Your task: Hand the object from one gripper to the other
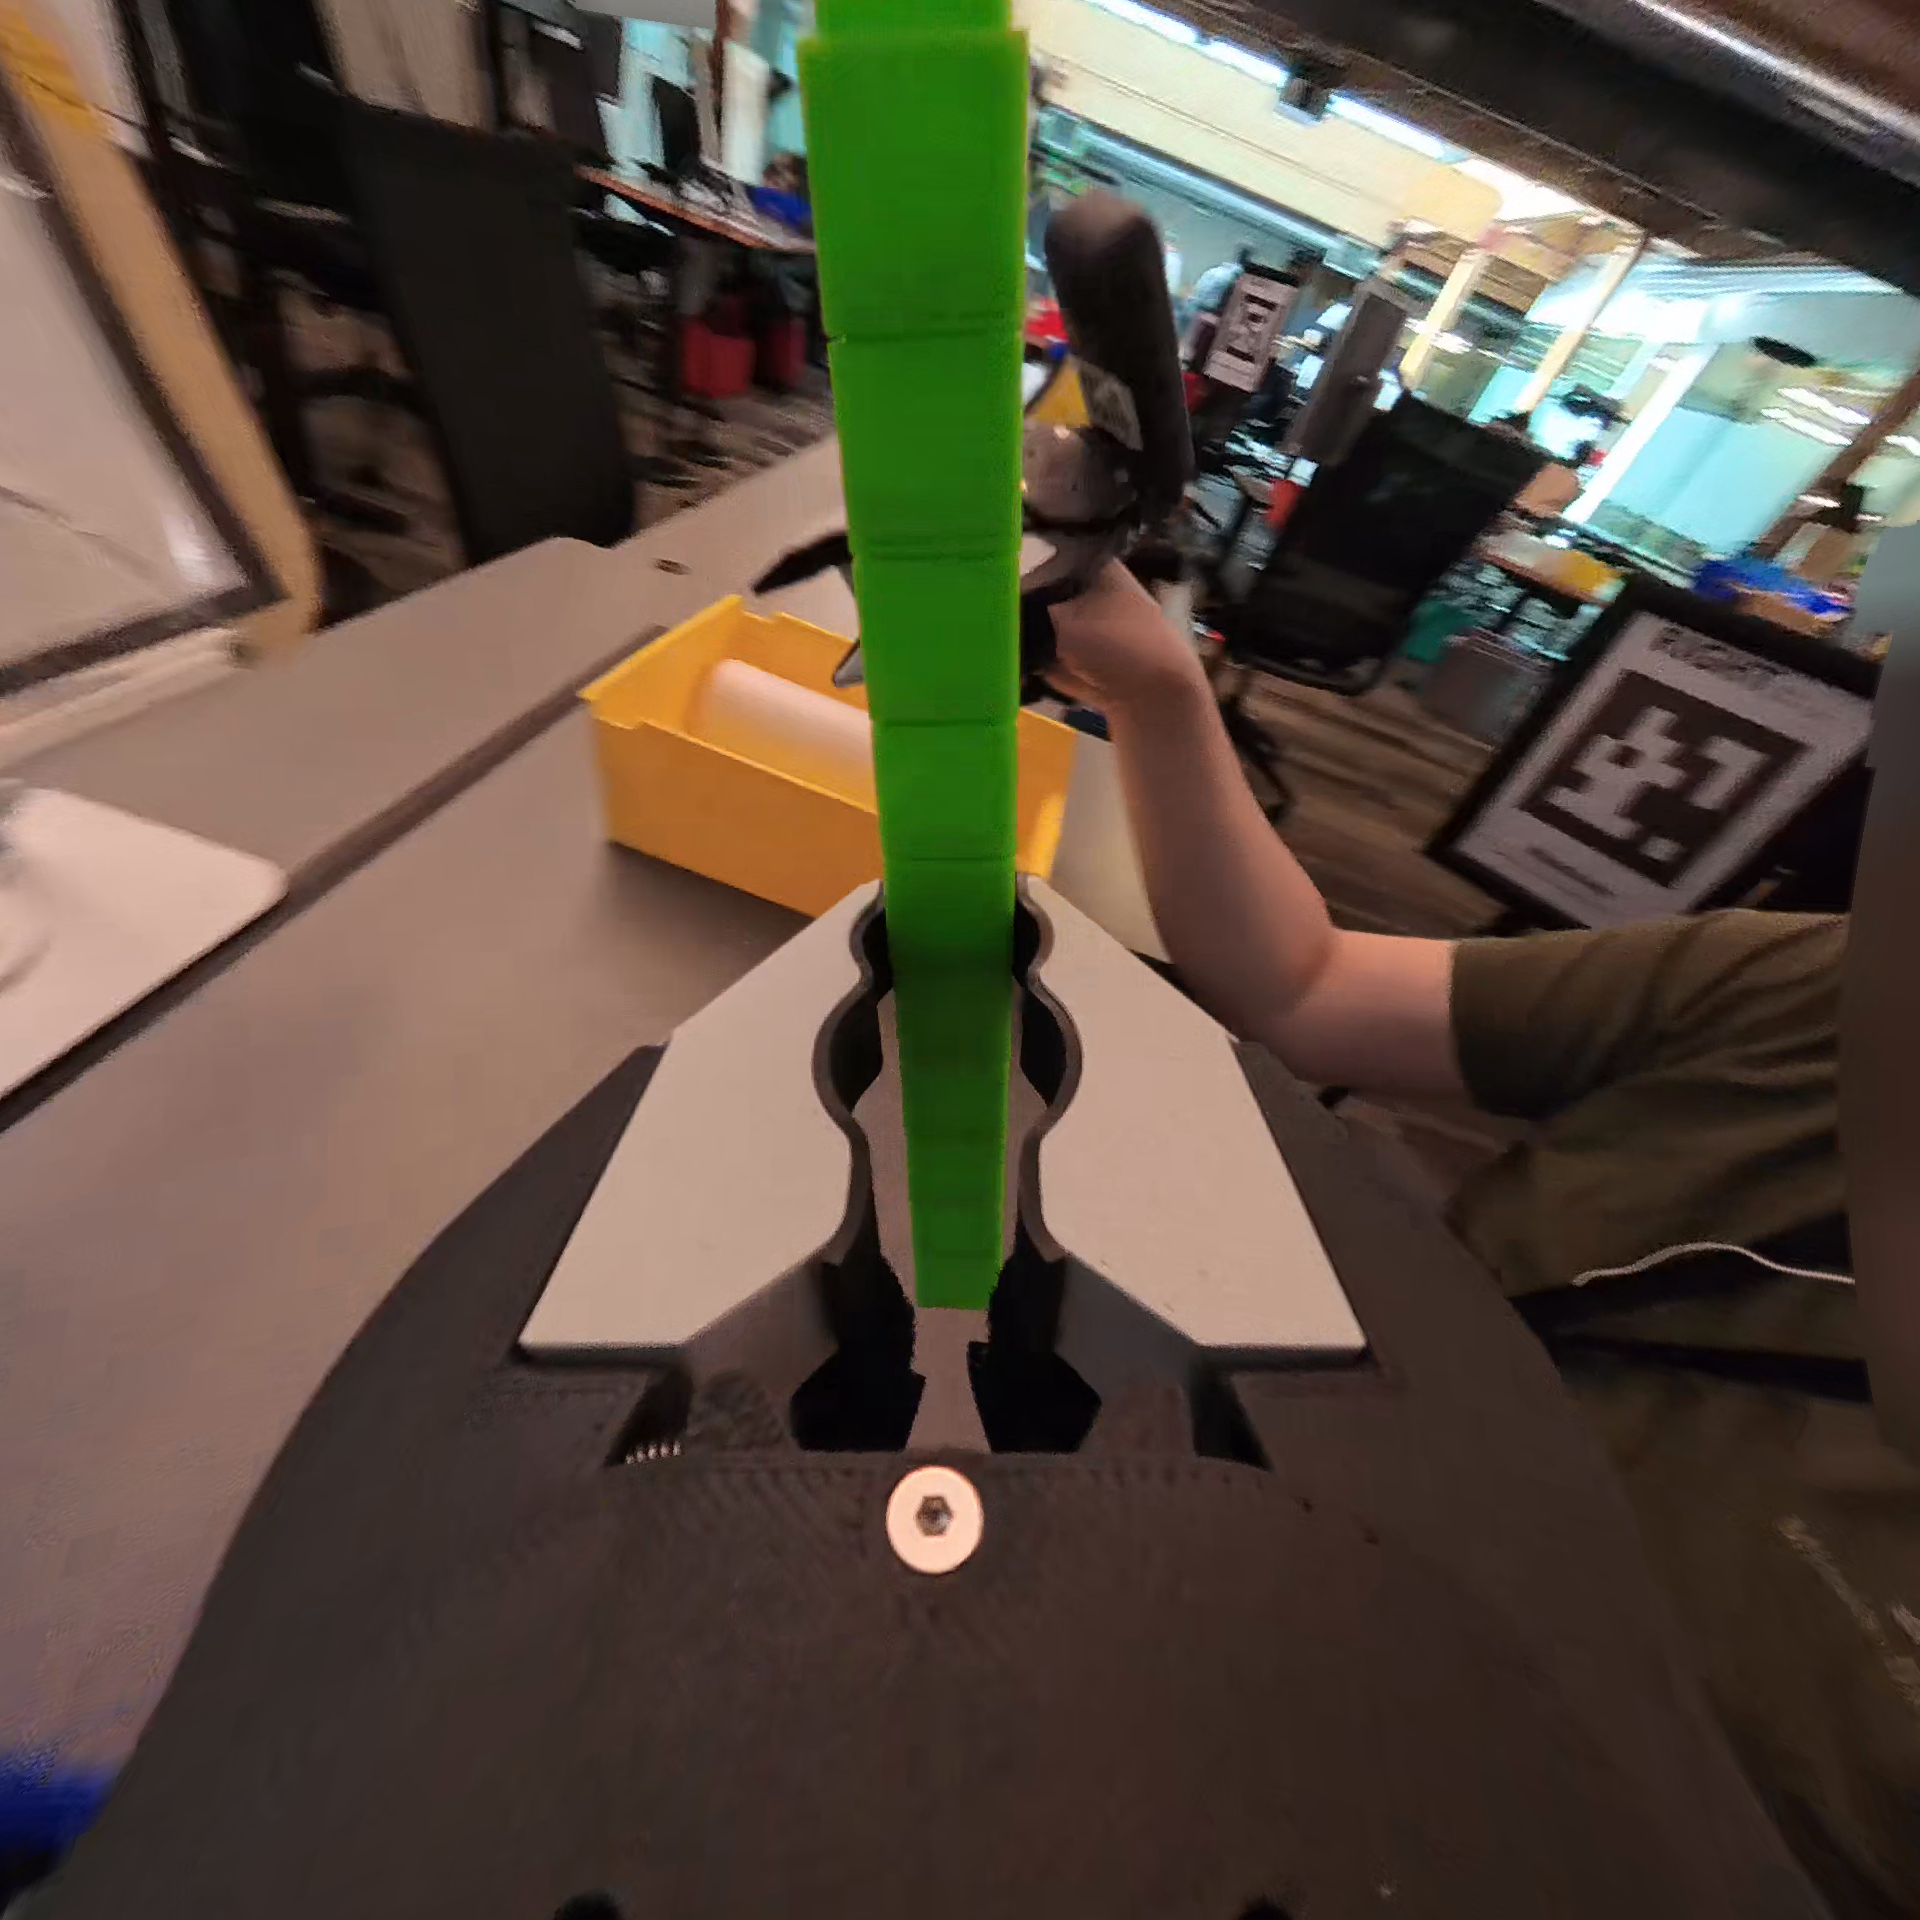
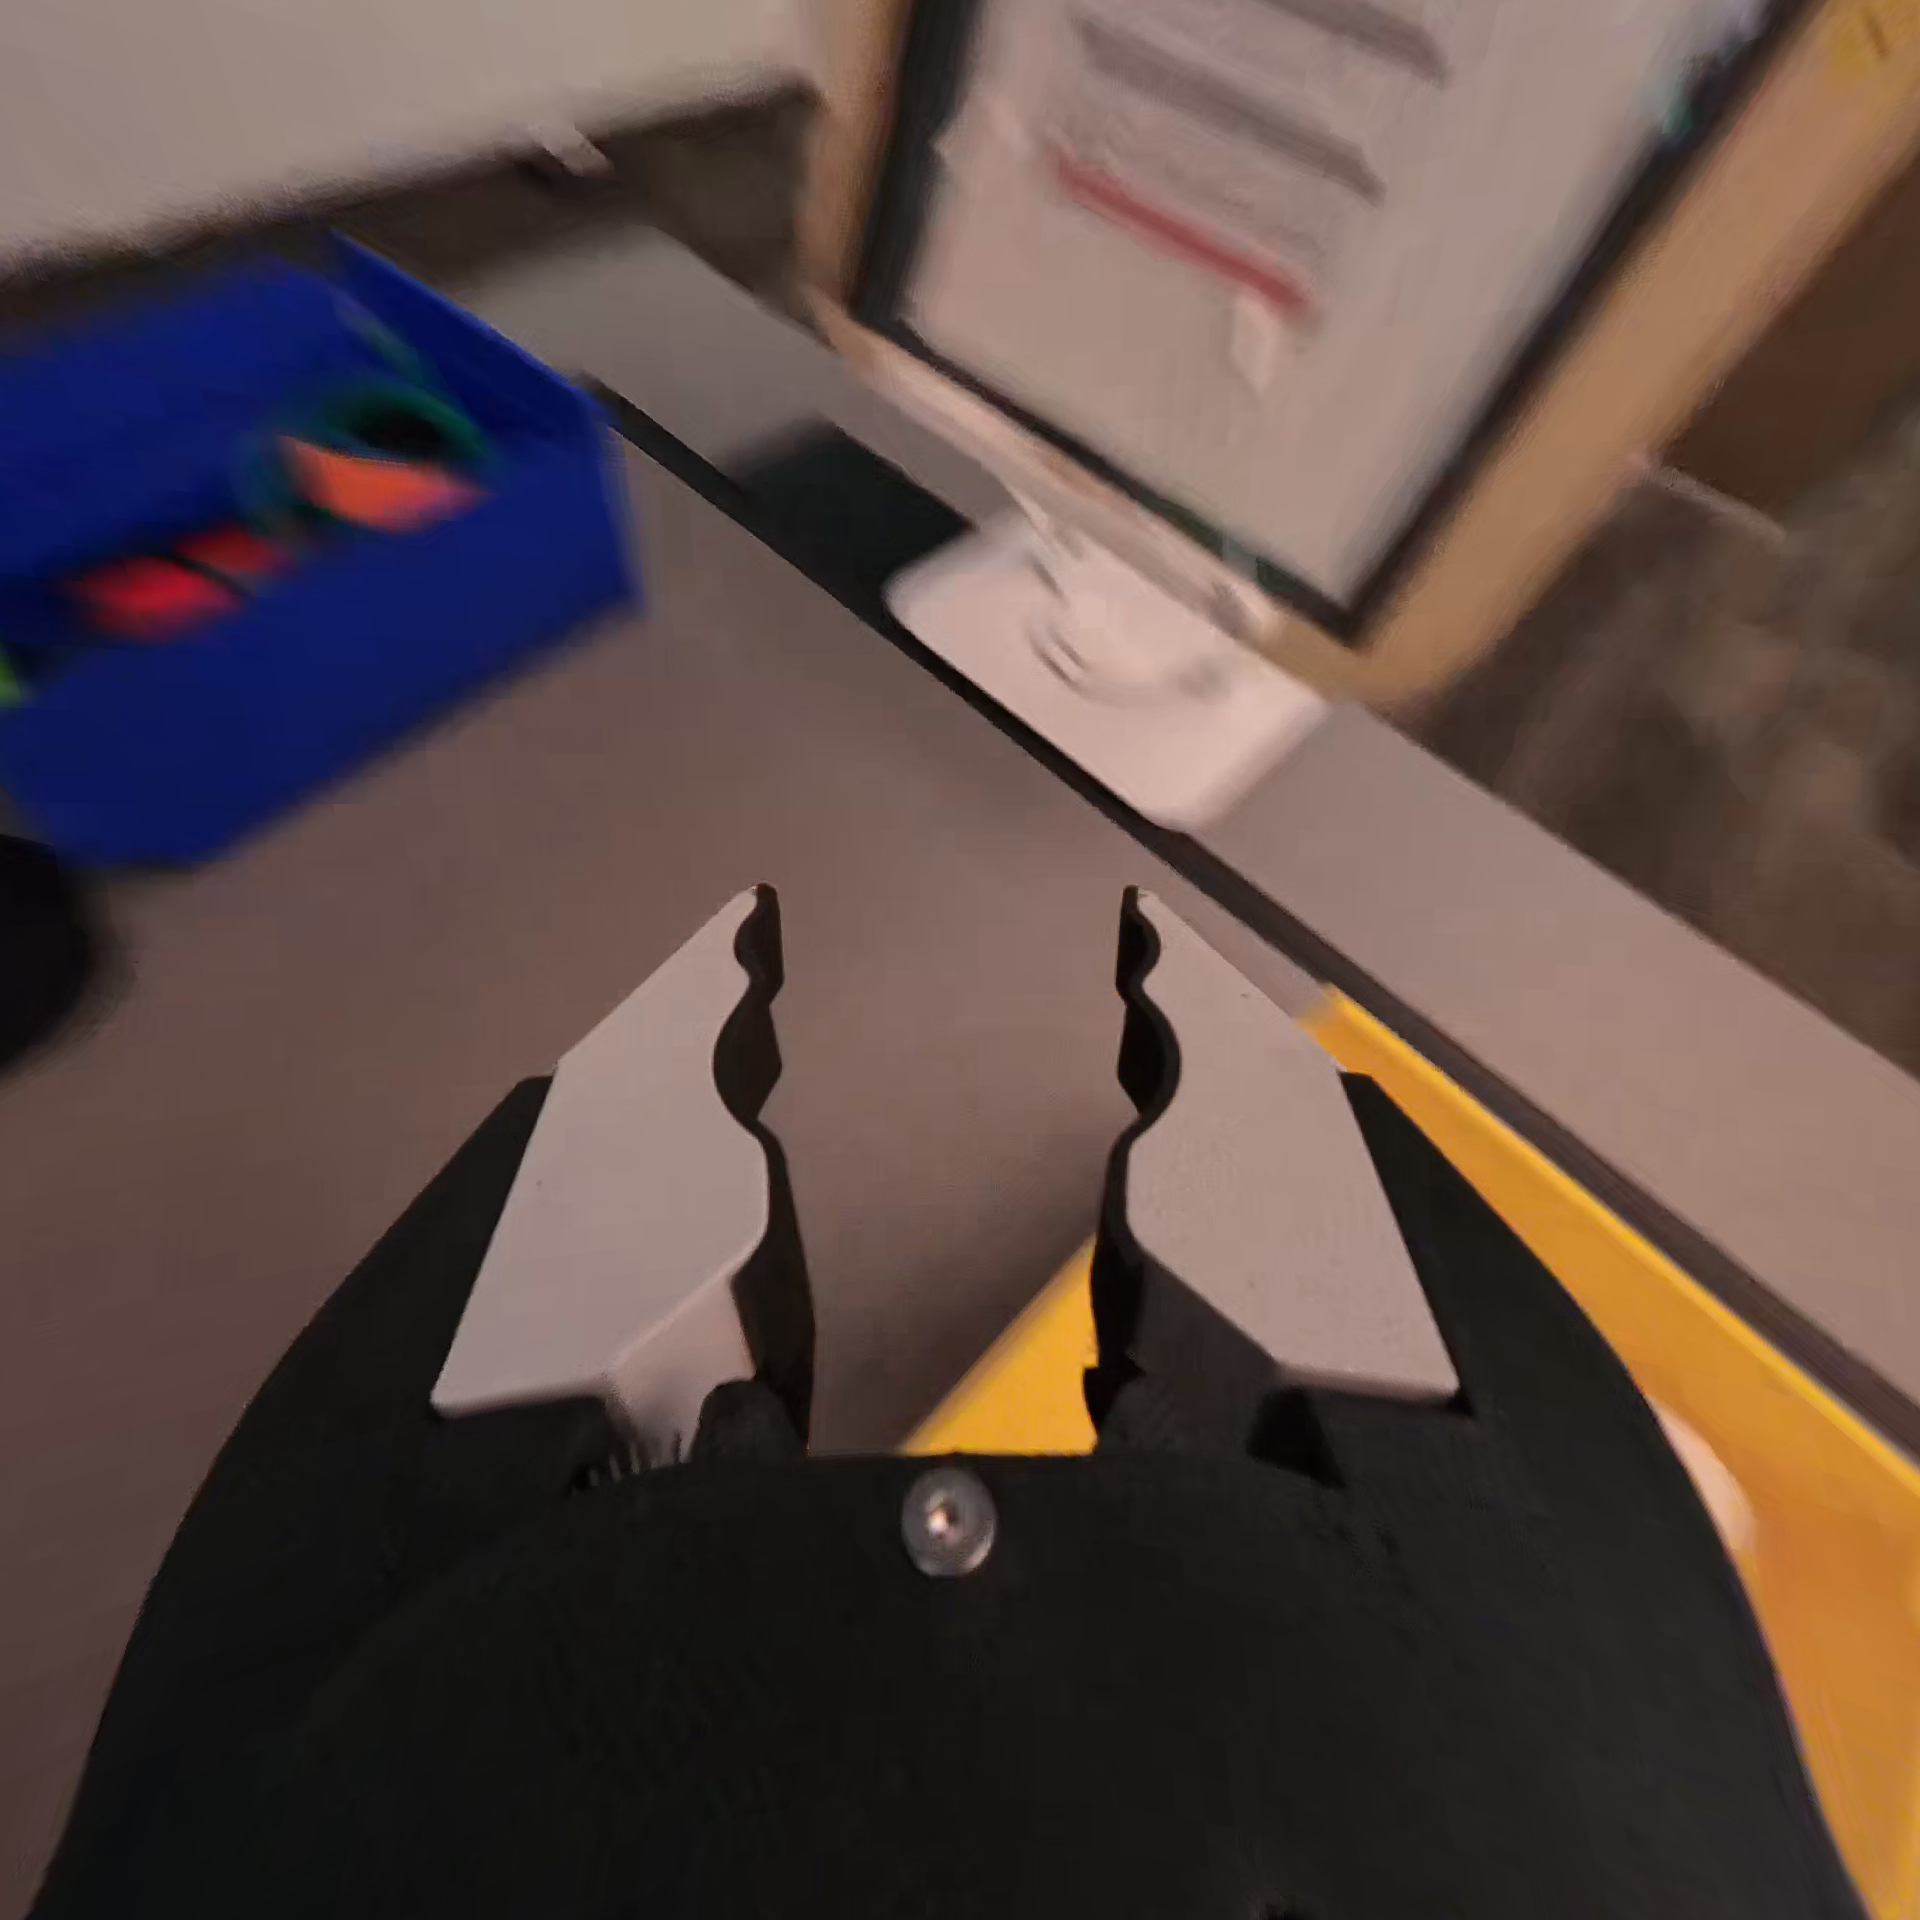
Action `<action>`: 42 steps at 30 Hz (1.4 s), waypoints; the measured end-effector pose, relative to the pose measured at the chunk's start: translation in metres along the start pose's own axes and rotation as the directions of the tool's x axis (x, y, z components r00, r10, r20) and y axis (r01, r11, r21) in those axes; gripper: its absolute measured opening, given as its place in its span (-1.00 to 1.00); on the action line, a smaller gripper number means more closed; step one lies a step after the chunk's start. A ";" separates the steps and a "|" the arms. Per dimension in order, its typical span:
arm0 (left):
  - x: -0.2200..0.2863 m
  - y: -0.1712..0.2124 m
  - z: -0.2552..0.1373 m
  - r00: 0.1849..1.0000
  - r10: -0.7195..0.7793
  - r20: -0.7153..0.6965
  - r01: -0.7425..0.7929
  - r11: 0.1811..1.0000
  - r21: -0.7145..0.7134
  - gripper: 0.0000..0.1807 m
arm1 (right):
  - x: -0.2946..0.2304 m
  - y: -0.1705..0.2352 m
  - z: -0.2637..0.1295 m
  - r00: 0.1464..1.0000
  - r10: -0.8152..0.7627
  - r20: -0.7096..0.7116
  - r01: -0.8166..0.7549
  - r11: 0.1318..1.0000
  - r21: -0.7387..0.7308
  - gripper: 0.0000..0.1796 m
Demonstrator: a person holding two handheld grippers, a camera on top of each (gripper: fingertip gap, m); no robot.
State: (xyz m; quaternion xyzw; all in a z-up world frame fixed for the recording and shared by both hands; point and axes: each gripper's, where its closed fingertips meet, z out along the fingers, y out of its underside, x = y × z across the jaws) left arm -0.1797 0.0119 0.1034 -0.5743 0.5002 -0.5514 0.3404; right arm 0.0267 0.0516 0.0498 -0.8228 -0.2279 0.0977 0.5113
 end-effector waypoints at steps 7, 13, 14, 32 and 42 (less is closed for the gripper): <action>0.019 0.029 0.062 0.990 -0.007 -0.138 -0.014 0.989 -0.151 -0.78 | -0.146 -0.092 -0.043 0.709 0.017 0.705 -0.329 0.892 0.309 -0.28; 0.029 0.041 0.073 0.988 0.007 -0.157 -0.042 0.974 -0.221 -0.77 | -0.153 -0.087 -0.024 0.723 0.029 0.691 -0.309 0.908 0.285 -0.37; 0.030 0.043 0.074 0.987 0.012 -0.162 -0.049 0.972 -0.229 -0.77 | -0.156 -0.086 -0.024 0.712 0.028 0.702 -0.309 0.910 0.277 -0.40; 0.033 0.031 0.073 0.990 0.000 -0.141 -0.028 0.980 -0.197 -0.78 | -0.162 -0.094 -0.022 0.665 -0.002 0.747 -0.376 0.863 0.337 -0.79; 0.031 0.039 0.072 0.993 0.003 -0.120 -0.033 0.969 -0.246 -0.78 | -0.165 -0.088 -0.017 0.667 -0.004 0.745 -0.345 0.885 0.314 -0.78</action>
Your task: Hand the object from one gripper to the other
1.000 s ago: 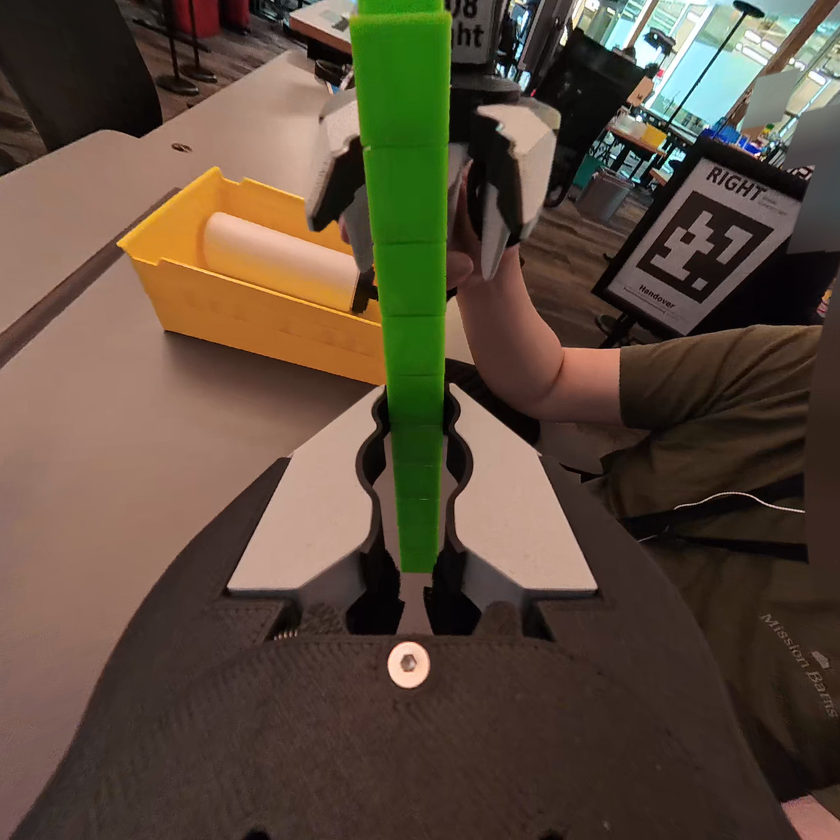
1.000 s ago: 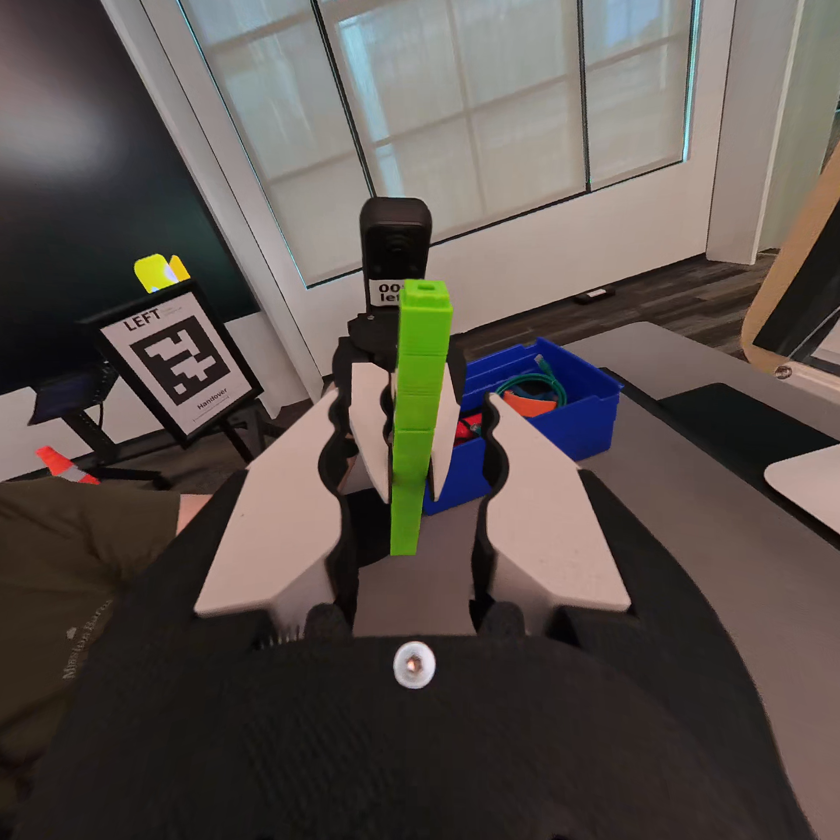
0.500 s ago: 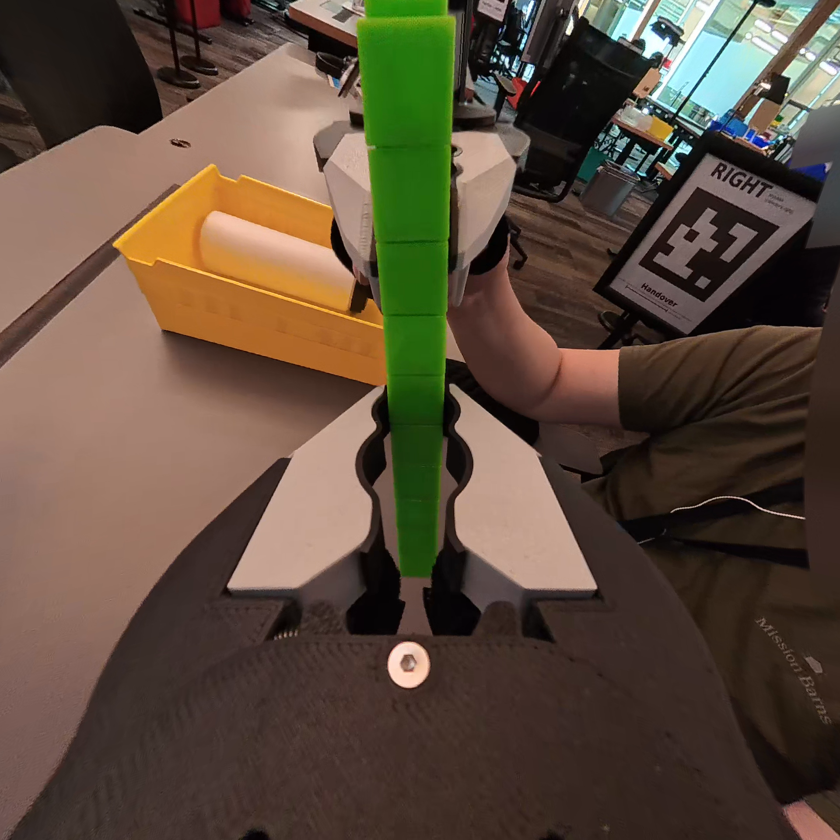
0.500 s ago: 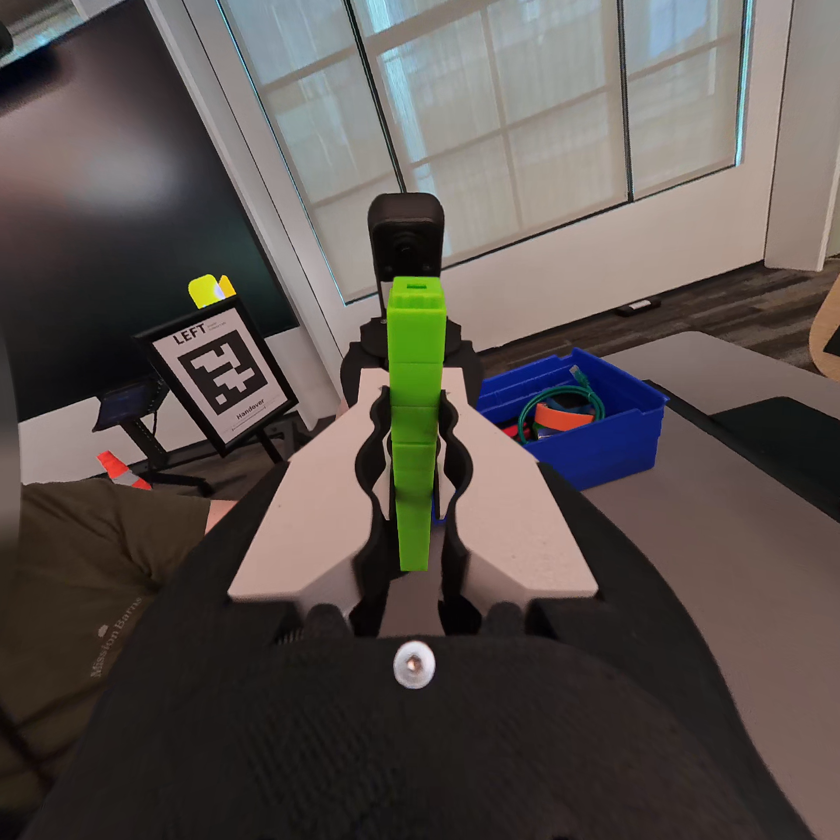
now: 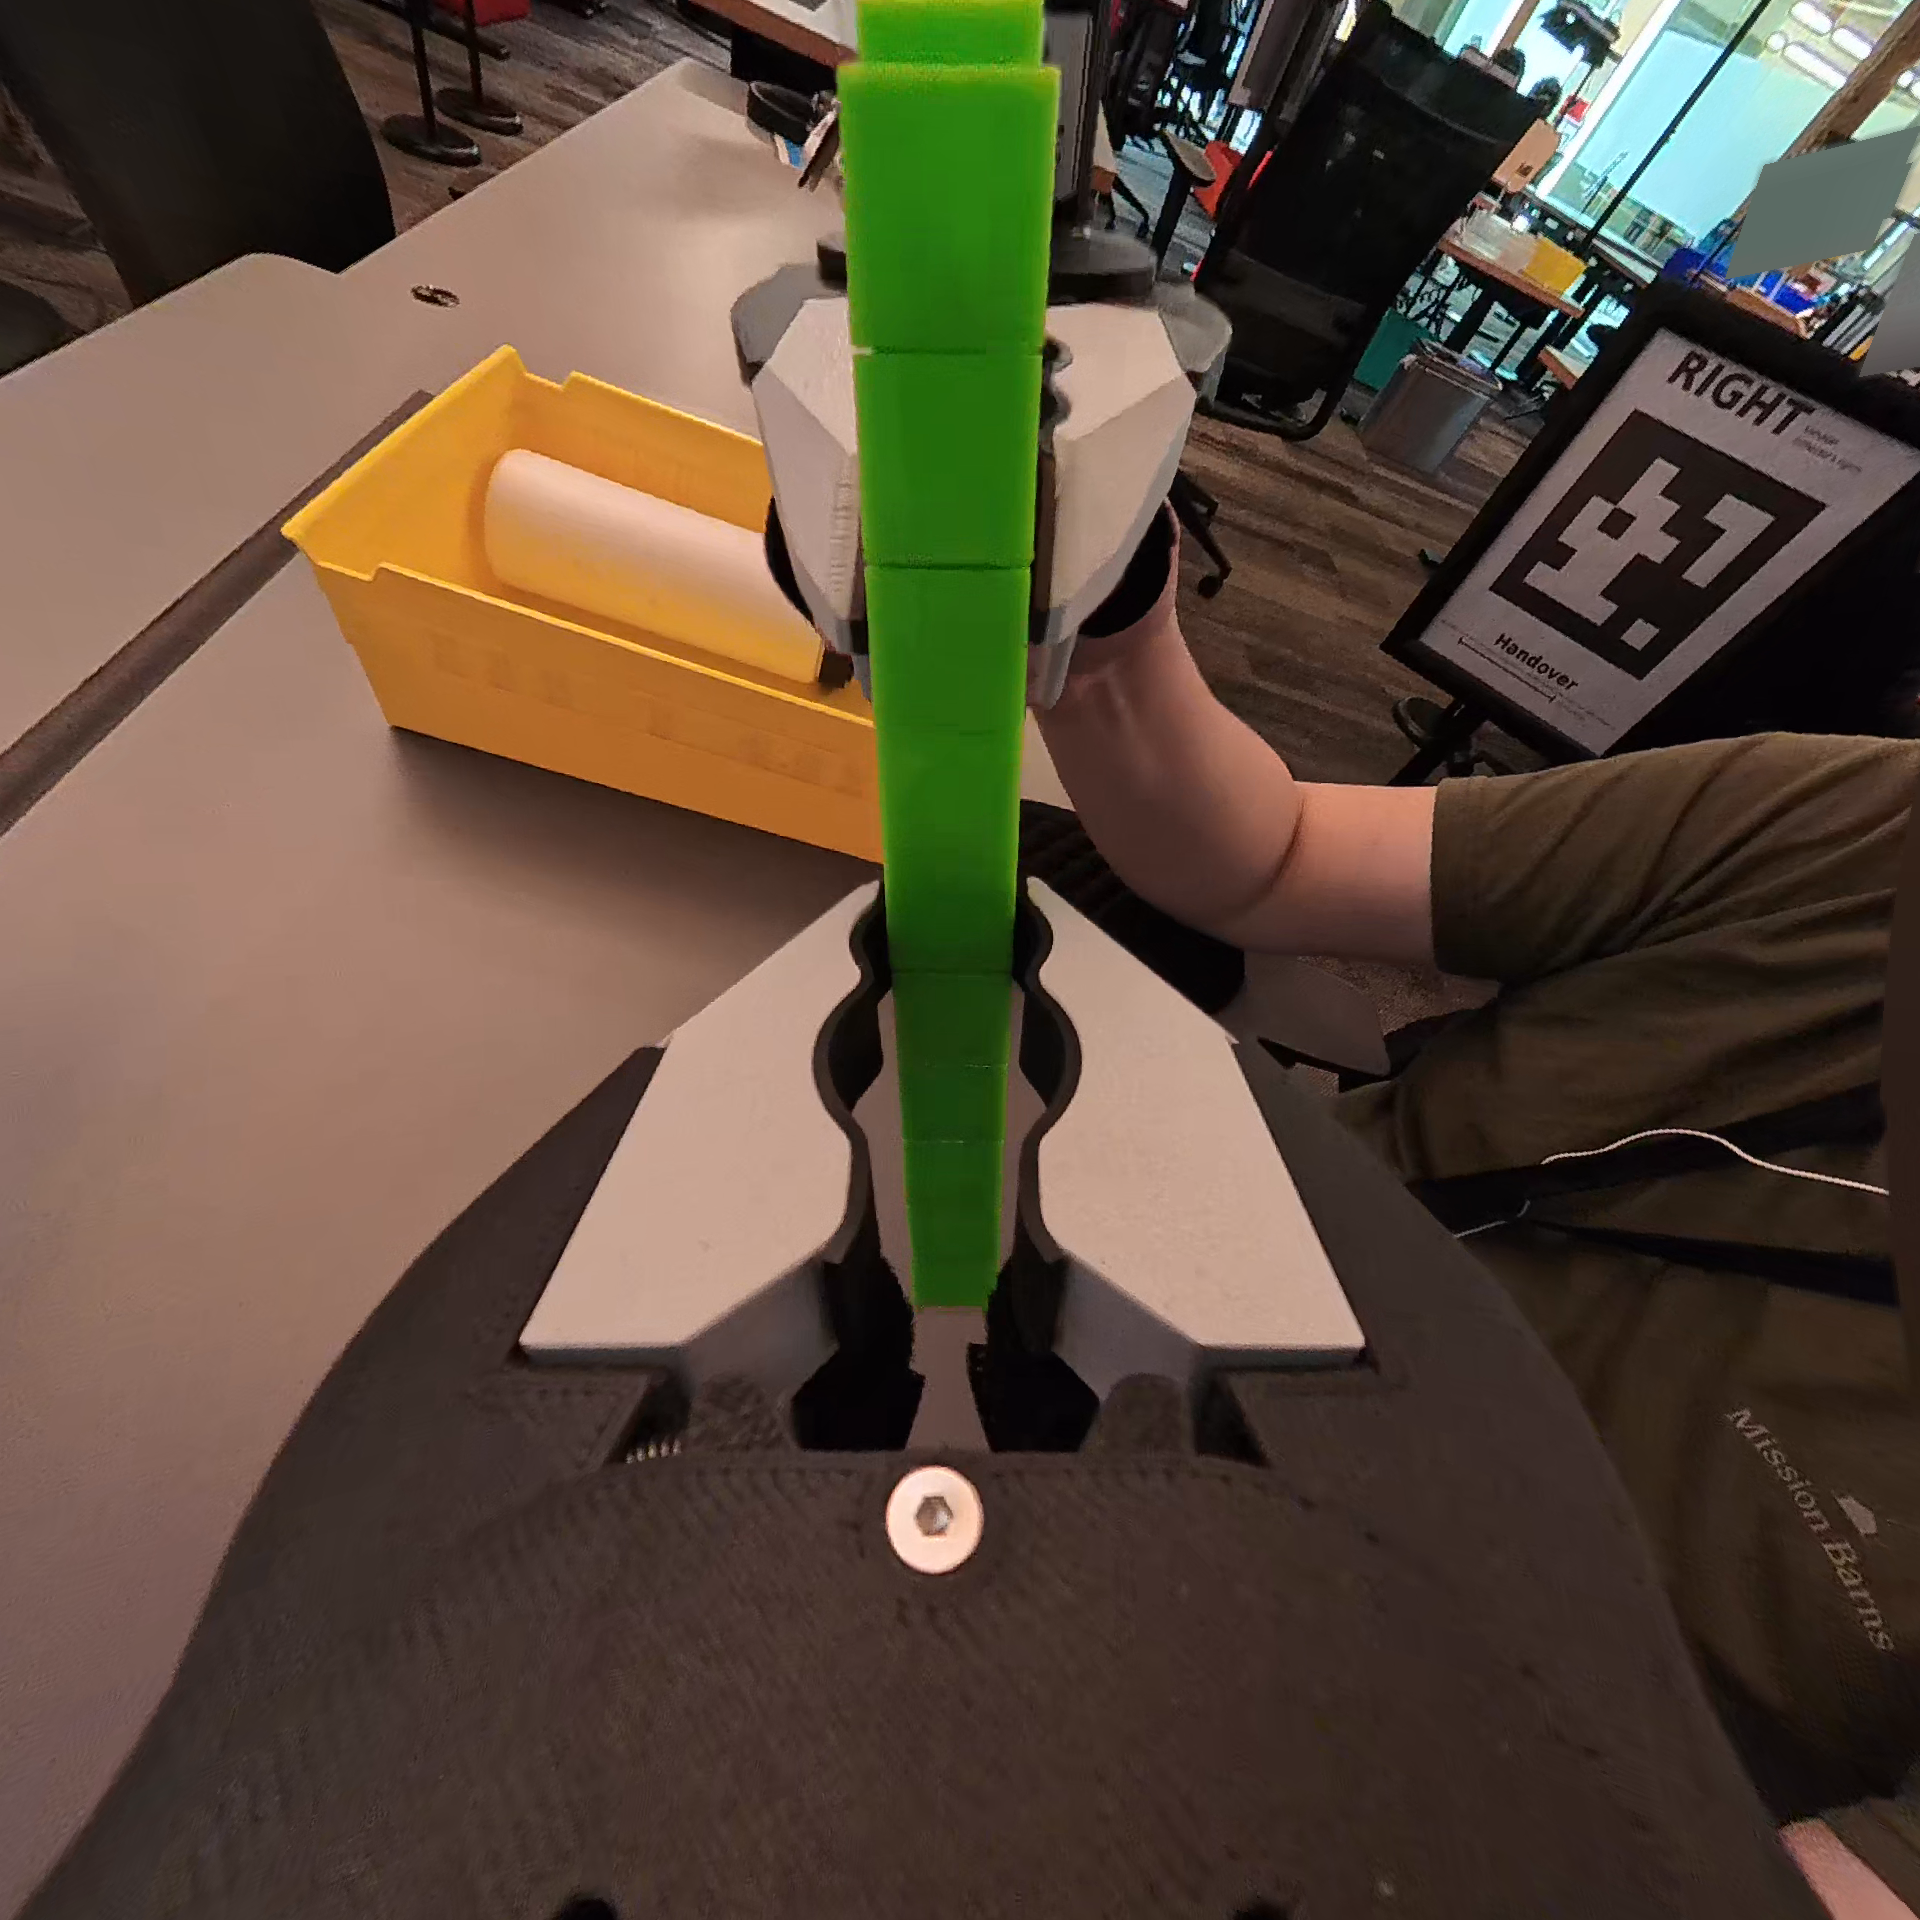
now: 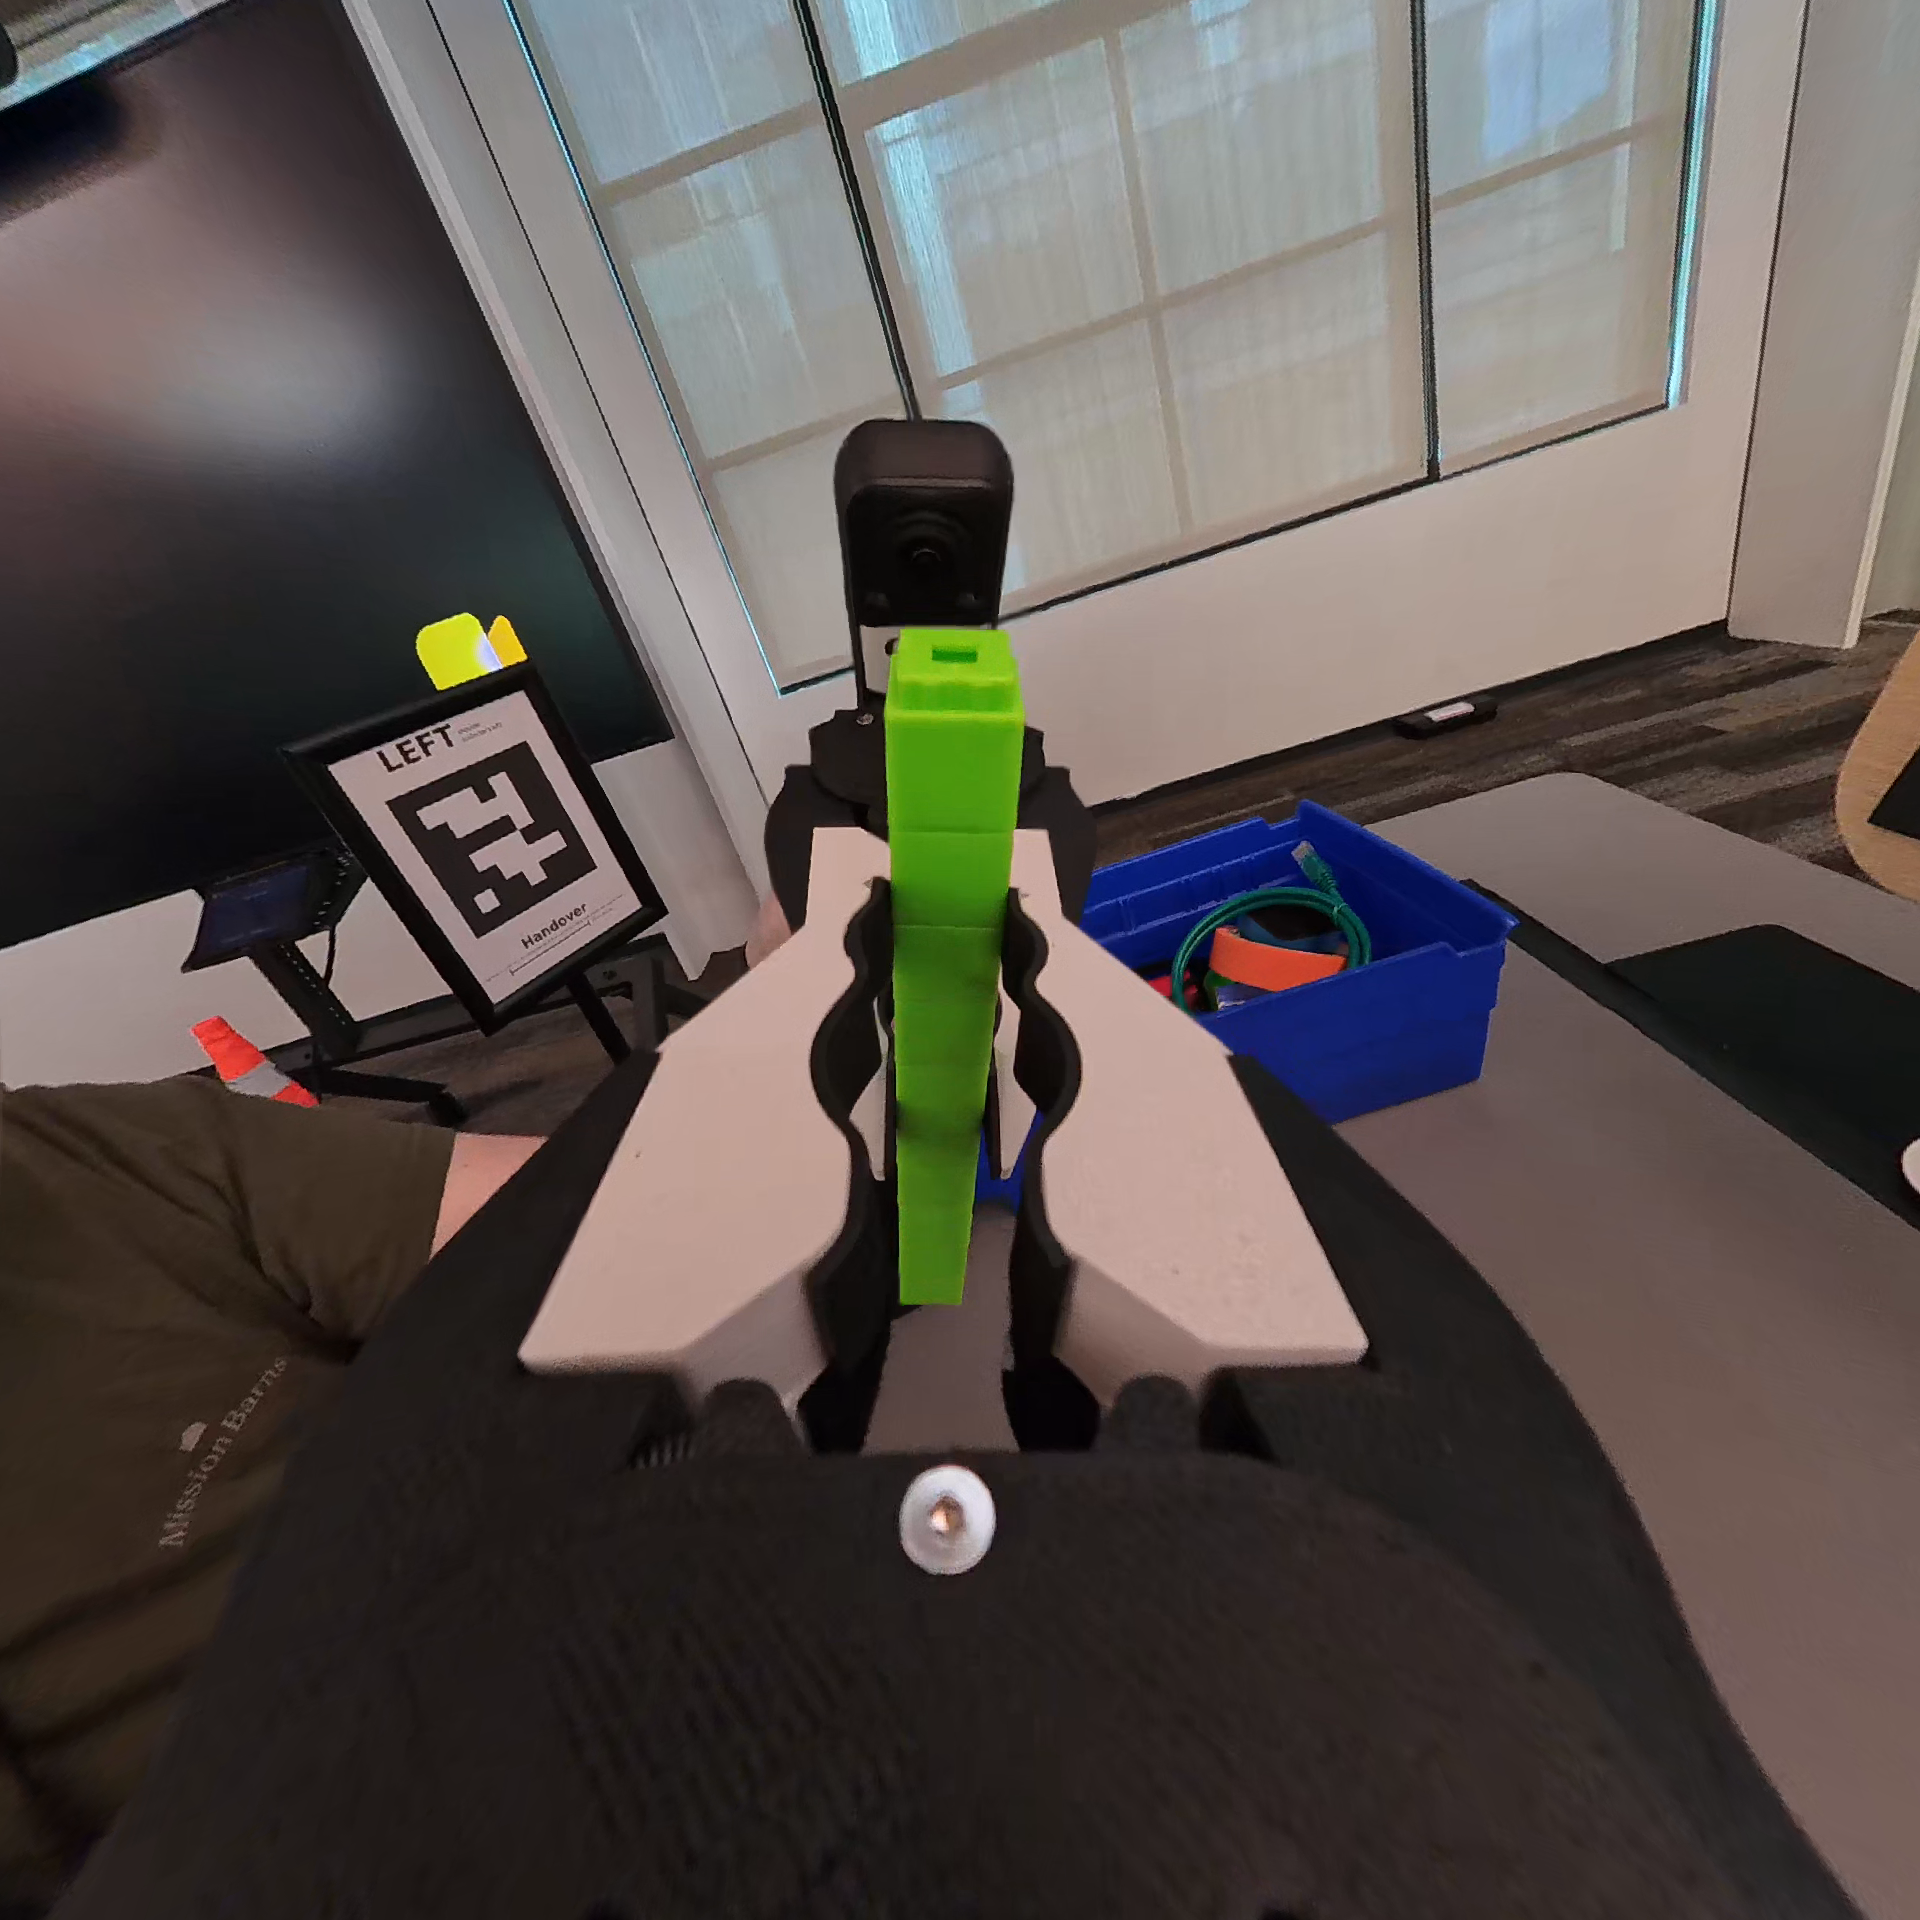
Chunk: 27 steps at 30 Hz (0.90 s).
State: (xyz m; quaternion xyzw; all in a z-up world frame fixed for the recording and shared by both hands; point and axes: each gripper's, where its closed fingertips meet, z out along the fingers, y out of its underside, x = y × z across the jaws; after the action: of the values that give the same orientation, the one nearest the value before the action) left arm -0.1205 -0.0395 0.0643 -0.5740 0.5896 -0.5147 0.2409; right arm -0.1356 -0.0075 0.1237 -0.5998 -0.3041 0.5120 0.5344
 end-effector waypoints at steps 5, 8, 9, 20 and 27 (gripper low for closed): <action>0.002 0.001 0.002 1.000 0.000 0.000 0.000 1.000 -0.007 -0.77 | -0.003 0.000 -0.003 0.999 -0.046 0.025 0.046 0.999 -0.010 -0.70; -0.001 -0.001 -0.002 1.000 0.002 0.024 -0.003 1.000 0.005 -0.78 | 0.001 0.008 0.001 1.000 -0.028 0.009 0.029 0.998 -0.051 -0.43; -0.001 -0.001 -0.004 1.000 0.000 0.025 0.000 1.000 0.014 -0.78 | 0.002 0.014 0.004 1.000 -0.016 0.009 0.017 0.997 -0.076 -0.36; -0.031 0.006 -0.026 0.972 -0.006 0.233 0.008 1.000 -0.008 -0.04 | 0.034 0.017 0.003 0.992 0.121 -0.033 -0.121 0.993 0.000 -0.78; -0.063 0.012 -0.068 0.874 0.128 0.469 -0.112 0.992 -0.063 -0.03 | 0.107 -0.002 -0.056 0.864 0.501 -0.046 -0.456 0.819 0.349 -0.79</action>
State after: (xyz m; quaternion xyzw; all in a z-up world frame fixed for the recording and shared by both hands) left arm -0.1713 0.0389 0.0588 -0.6481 0.5564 -0.3336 0.3987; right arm -0.0515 0.0716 0.0892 -0.5934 -0.0175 0.6310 0.4994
